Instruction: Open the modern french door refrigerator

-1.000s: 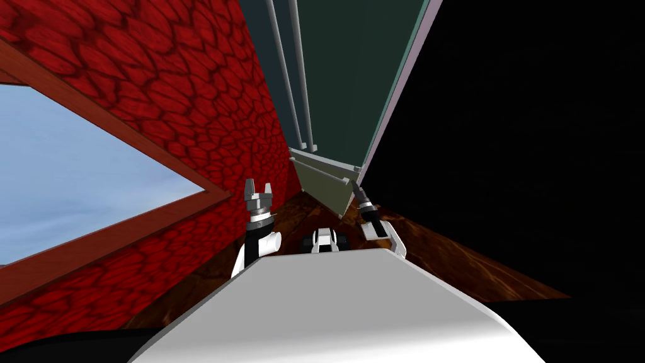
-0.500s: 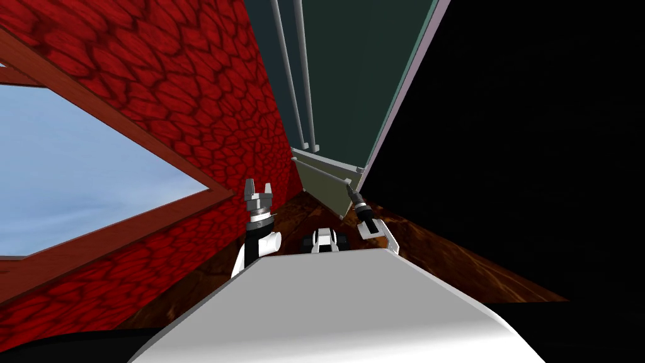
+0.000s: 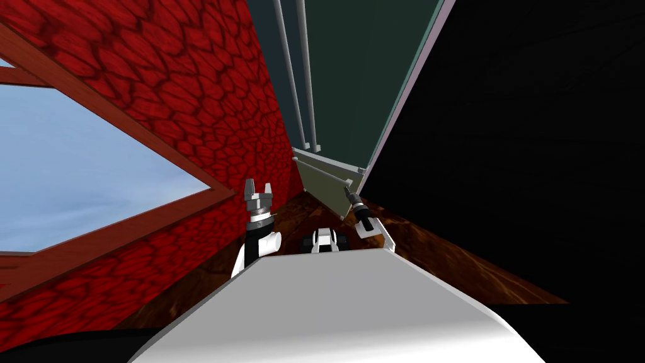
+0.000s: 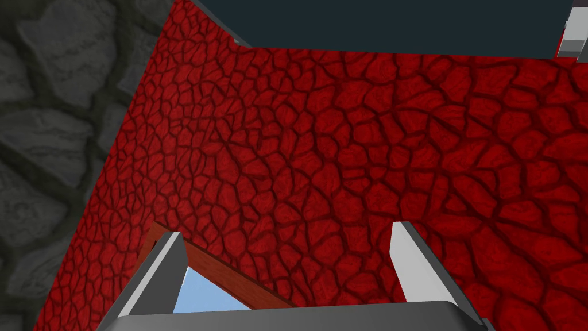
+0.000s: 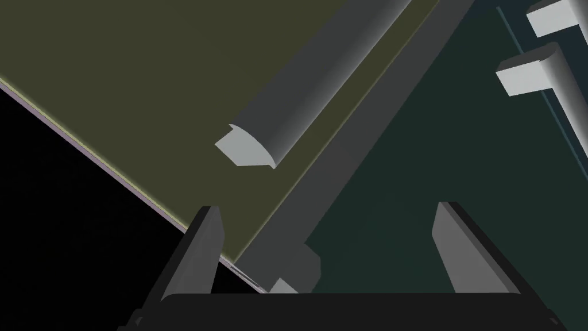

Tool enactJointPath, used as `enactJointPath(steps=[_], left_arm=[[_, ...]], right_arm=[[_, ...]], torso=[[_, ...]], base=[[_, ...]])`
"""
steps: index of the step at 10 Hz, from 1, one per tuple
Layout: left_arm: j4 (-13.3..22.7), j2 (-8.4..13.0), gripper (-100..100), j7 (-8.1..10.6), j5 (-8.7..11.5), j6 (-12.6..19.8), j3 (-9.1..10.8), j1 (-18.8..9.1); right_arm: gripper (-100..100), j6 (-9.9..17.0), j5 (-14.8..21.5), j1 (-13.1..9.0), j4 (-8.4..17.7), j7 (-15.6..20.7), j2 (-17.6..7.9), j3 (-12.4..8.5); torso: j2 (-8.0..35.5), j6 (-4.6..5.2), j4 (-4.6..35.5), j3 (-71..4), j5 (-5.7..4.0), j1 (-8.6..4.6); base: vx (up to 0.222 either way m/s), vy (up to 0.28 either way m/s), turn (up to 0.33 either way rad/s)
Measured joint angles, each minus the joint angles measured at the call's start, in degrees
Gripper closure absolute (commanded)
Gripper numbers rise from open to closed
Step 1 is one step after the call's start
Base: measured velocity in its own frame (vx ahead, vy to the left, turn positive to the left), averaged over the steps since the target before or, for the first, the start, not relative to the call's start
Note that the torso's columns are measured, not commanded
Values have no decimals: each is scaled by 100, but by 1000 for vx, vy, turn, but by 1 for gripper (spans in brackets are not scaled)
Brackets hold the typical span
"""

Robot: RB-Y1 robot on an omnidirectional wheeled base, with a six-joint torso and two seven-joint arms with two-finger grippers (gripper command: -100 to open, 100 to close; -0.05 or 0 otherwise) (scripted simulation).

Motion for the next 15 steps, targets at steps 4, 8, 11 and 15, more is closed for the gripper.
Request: enactJointPath(steps=[4, 8, 11, 15], left_arm=[[0, 0, 0, 0, 0, 0, 0, 0], [0, 0, 0, 0, 0, 0, 0, 0], [0, 0, 0, 0, 0, 0, 0, 0], [0, 0, 0, 0, 0, 0, 0, 0]], right_arm=[[-100, 589, 557, -201, 301, 144, -55, 224], [-100, 1212, 1015, -403, 563, 285, -97, 450], [-100, 1759, 1480, -562, 875, 401, -81, 603], [-100, 2327, 2091, -725, 1229, 515, -68, 806]], torso=[[-3, 0, -1, -2, 0, 1], [-5, -2, -1, -3, 0, 2], [0, 1, 0, 0, 0, -1], [-1, -3, 0, 0, 0, 2]], base=[[17, 3, 35], [18, 2, 49], [21, 1, 54], [12, 2, 33]])
